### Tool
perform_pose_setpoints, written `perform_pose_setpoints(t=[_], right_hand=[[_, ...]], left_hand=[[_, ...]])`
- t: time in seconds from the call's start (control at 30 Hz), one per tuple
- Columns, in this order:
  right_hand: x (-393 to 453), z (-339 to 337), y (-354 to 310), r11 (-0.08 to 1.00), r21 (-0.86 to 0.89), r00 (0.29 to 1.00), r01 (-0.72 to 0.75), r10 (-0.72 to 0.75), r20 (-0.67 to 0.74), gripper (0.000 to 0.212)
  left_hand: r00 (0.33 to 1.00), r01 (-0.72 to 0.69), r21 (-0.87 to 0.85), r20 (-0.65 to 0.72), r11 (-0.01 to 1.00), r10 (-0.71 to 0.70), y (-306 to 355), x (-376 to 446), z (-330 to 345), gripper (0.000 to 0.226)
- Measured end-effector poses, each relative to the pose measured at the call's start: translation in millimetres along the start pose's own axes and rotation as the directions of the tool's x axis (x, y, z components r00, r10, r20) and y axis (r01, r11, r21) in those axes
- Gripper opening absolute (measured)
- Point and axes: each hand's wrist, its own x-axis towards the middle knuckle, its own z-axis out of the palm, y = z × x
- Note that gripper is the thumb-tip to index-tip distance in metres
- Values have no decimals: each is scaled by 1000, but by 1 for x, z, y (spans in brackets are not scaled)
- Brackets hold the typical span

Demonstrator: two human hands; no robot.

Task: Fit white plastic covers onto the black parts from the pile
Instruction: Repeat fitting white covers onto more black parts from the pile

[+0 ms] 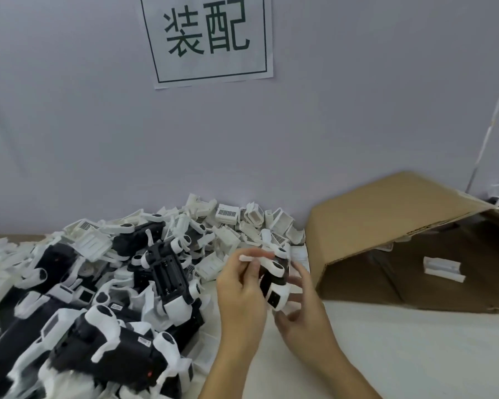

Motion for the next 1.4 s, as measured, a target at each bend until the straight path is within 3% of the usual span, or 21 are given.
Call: perform_pose_setpoints(t=[0.1,0.23,0.37,0.5,0.63,0.87,0.97,1.0,1.13,1.23,1.3,1.4], right_hand=[[0,1,4,996,65,996,57,-53,-66,89],[1,-2,7,988,-66,976,143,-151,-156,72],[1,0,6,981,-128,967,148,-170,-191,58],[-2,-1,3,966,-206,950,158,-206,-236,52],[-1,-1,5,942,-287,940,173,-245,-237,53],[-2,-1,6,945,-292,936,146,-228,-268,44],[0,-5,7,971,-233,926,45,-128,-355,35],[1,-6,7,980,-197,923,17,-91,-374,32],[3,-6,3,994,-104,919,-15,-27,-393,26],[1,-4,0,994,-95,948,47,-75,-309,30],[-3,0,-3,980,-160,971,116,-146,-191,45],[-7,8,-7,944,-308,988,120,-143,-52,75]], left_hand=[[957,279,-299,2,913,-291,0,1,0,29],[913,343,-463,-39,817,-406,-5,5,0,19],[950,222,-226,-168,948,-263,-7,4,-2,24],[975,80,-74,-200,994,-94,-9,-3,4,29],[979,-76,107,-182,991,95,-8,-9,9,30],[966,-134,328,-167,935,197,-9,-4,4,46],[958,-90,341,-227,936,175,-13,1,-4,23],[966,-62,334,-218,940,141,-15,1,-5,27],[996,22,282,81,959,-47,-25,-4,-1,42],[954,81,270,259,960,-153,-25,-9,9,19],[968,114,258,190,959,-166,-27,-8,9,9],[976,210,119,38,970,-216,-25,-2,2,12]])
